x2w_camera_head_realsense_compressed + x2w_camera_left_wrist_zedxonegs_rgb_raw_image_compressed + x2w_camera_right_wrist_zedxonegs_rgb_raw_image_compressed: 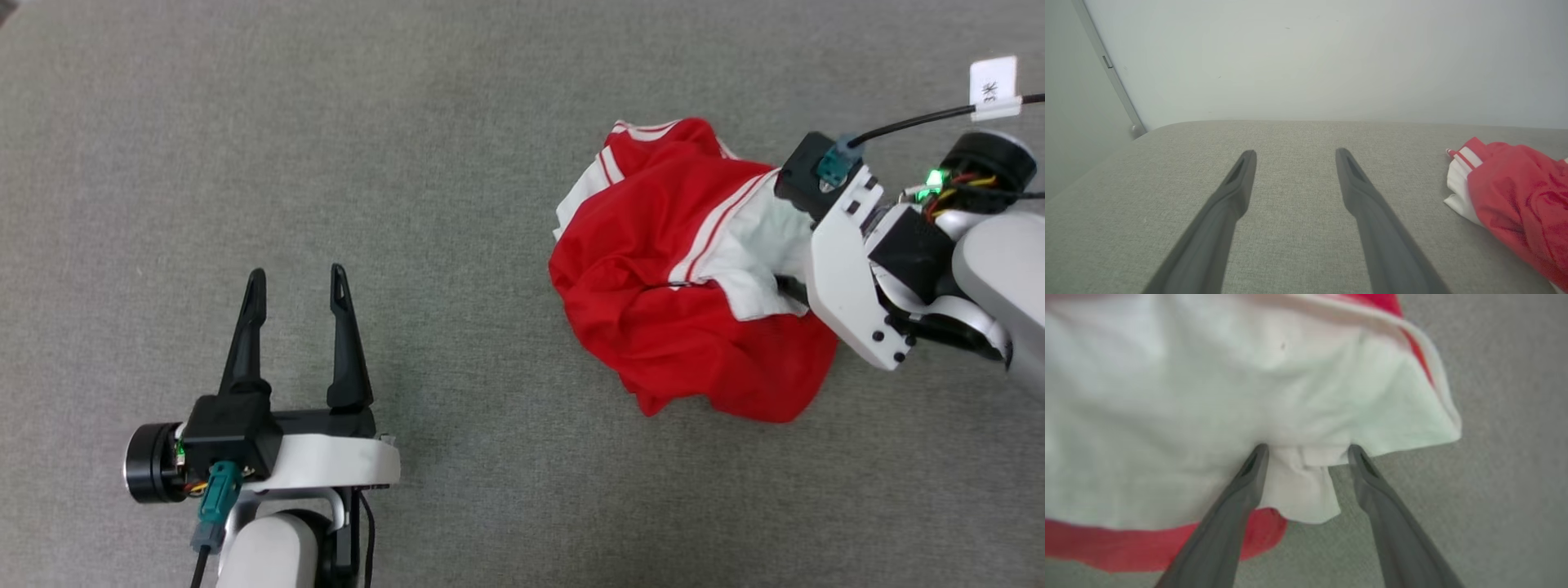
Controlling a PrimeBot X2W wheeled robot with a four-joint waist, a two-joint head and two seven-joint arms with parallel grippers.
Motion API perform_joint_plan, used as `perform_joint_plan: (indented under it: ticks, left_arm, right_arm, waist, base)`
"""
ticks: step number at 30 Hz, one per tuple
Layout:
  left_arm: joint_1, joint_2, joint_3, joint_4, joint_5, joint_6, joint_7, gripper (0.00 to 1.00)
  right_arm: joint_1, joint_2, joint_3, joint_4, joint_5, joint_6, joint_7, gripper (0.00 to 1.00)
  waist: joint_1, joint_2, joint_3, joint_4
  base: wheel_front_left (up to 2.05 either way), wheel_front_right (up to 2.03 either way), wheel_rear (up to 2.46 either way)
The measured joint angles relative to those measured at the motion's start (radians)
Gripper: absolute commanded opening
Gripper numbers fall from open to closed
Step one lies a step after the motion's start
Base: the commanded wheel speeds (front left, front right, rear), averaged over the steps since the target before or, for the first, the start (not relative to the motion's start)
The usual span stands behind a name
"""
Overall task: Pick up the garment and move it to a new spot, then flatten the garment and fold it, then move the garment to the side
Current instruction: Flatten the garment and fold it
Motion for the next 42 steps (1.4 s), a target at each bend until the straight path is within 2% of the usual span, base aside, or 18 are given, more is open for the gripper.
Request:
perform_joint_plan:
  ticks: [7, 8, 9, 10, 14, 16, 22, 27, 30, 34, 35, 36, 42]
  left_arm:
    - [-0.023, 0.0, -0.006, 0.004, -0.007, 0.01, 0.0, 1.0]
    - [-0.023, 0.0, -0.003, 0.004, -0.007, 0.01, 0.0, 1.0]
    - [-0.023, 0.0, 0.001, 0.004, -0.007, 0.012, 0.0, 1.0]
    - [-0.022, 0.0, 0.007, 0.005, -0.006, 0.012, 0.0, 1.0]
    - [-0.014, -0.001, 0.02, 0.008, 0.001, 0.009, 0.0, 1.0]
    - [-0.005, -0.001, 0.026, 0.01, 0.006, 0.008, 0.0, 1.0]
    - [0.037, -0.001, 0.048, 0.004, 0.008, 0.008, 0.0, 1.0]
    - [0.049, -0.001, 0.047, 0.002, 0.008, 0.007, 0.0, 1.0]
    - [0.049, -0.001, 0.048, 0.001, 0.007, 0.007, 0.0, 1.0]
    - [0.051, -0.001, 0.048, 0.004, 0.007, 0.007, 0.0, 1.0]
    - [0.053, -0.001, 0.049, 0.006, 0.007, 0.007, 0.0, 1.0]
    - [0.057, 0.0, 0.052, 0.008, 0.008, 0.007, 0.0, 1.0]
    - [0.069, -0.001, 0.07, 0.016, 0.034, -0.007, 0.0, 1.0]
  right_arm:
    - [0.049, 0.002, -0.019, 0.02, 0.04, -0.003, 0.082, 1.0]
    - [0.054, 0.003, -0.02, 0.02, 0.042, -0.004, 0.077, 0.41]
    - [0.059, 0.003, -0.019, 0.018, 0.044, -0.007, 0.067, 0.41]
    - [0.066, 0.004, -0.017, 0.015, 0.044, -0.007, 0.053, 0.0]
    - [0.071, 0.002, 0.006, 0.008, 0.069, 0.0, -0.032, 0.0]
    - [0.067, -0.02, 0.01, -0.004, 0.091, 0.0, -0.077, 0.0]
    - [0.063, -0.155, 0.009, -0.07, 0.128, 0.0, -0.154, 0.0]
    - [0.157, -0.26, 0.008, -0.045, 0.177, 0.0, -0.183, 0.0]
    - [0.244, -0.276, 0.009, 0.007, 0.201, 0.0, -0.191, 0.0]
    - [0.324, -0.254, 0.003, 0.081, 0.227, 0.0, -0.216, 0.0]
    - [0.333, -0.245, -0.002, 0.099, 0.235, 0.0, -0.229, 0.25]
    - [0.34, -0.236, -0.011, 0.114, 0.238, 0.0, -0.253, 1.0]
    - [0.319, -0.2, -0.095, 0.154, 0.175, 0.0, -0.45, 1.0]
  waist:
    - [-0.0002, 0.0, 0.037, 0.022]
    - [-0.0002, 0.0, 0.034, 0.02]
    - [-0.0002, 0.0, 0.03, 0.016]
    - [-0.0002, 0.0, 0.026, 0.011]
    - [-0.0001, 0.0, -0.001, -0.008]
    - [-0.0001, 0.0, -0.02, -0.018]
    - [-0.0003, 0.0, -0.078, -0.05]
    - [-0.0003, 0.0, -0.101, -0.073]
    - [-0.0003, 0.0, -0.101, -0.075]
    - [-0.0003, 0.0, -0.104, -0.075]
    - [-0.0003, 0.0, -0.108, -0.075]
    - [-0.0003, 0.0, -0.111, -0.077]
    - [-0.0003, 0.0, -0.147, -0.092]
  base:
    - [0.0, 0.0, 0.0]
    - [0.0, 0.0, 0.0]
    - [0.0, 0.0, 0.0]
    - [0.0, 0.0, 0.0]
    - [0.0, 0.0, 0.0]
    - [0.0, 0.0, 0.0]
    - [0.0, 0.0, 0.0]
    - [0.0, 0.0, 0.0]
    - [0.0, 0.0, 0.0]
    - [0.0, 0.0, 0.0]
    - [0.0, 0.0, 0.0]
    - [0.0, 0.0, 0.0]
    - [0.0, 0.0, 0.0]
